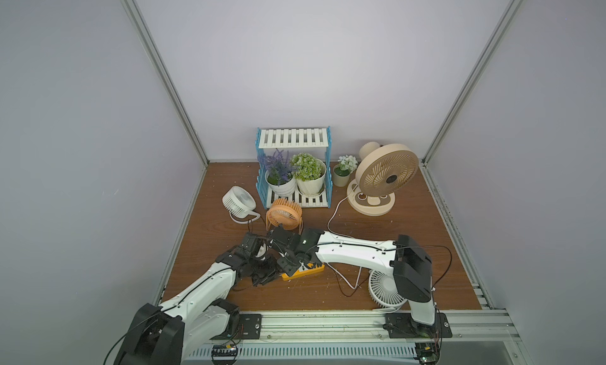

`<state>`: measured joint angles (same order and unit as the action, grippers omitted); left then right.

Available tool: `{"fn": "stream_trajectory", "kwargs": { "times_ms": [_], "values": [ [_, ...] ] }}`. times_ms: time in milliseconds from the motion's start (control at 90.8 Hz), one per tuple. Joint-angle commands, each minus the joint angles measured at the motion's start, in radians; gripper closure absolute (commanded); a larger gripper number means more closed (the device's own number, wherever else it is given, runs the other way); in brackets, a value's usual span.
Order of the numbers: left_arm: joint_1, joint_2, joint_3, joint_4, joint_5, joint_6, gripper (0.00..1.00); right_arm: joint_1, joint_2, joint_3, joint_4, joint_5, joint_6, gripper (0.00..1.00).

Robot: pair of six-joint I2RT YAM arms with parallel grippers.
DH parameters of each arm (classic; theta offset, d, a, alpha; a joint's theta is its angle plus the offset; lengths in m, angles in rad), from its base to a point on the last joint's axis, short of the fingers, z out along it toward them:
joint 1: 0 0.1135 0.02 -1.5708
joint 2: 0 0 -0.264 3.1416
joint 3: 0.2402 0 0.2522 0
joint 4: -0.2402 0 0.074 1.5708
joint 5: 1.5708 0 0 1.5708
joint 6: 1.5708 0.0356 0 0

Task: Unplug the desk fan from the power strip
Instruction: Remove the plug from the socket, then place the plug at the center of the board.

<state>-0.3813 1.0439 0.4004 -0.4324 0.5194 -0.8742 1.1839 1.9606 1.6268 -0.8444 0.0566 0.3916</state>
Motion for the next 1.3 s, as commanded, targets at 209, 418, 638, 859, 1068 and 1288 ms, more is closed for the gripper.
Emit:
{"fn": "stream_trajectory", "kwargs": {
  "times_ms": [209,418,638,859,1068,1288],
  "values": [
    [0.005,0.028,-0.015,-0.057,-0.05,0.01,0.65,0.008,-0.056,0.018,0.028,-0.021,-0.005,1.0],
    [0.005,0.022,-0.017,-0.047,-0.044,0.012,0.64,0.002,-0.101,0.009,0.023,-0.014,0.007,1.0],
    [0.005,0.0,-0.013,-0.039,-0.038,0.019,0.6,-0.044,-0.18,-0.04,0.059,-0.036,0.042,1.0],
    [0.005,-0.001,-0.012,-0.041,-0.037,0.022,0.59,-0.115,-0.218,-0.042,0.054,0.001,0.078,1.0],
    [0.005,0.008,-0.006,-0.044,-0.04,0.025,0.57,-0.221,-0.313,-0.062,-0.021,0.073,0.058,1.0],
    [0.007,-0.024,0.002,-0.045,-0.041,0.033,0.48,-0.378,-0.442,-0.06,-0.174,0.129,-0.003,1.0]
  ]
}}
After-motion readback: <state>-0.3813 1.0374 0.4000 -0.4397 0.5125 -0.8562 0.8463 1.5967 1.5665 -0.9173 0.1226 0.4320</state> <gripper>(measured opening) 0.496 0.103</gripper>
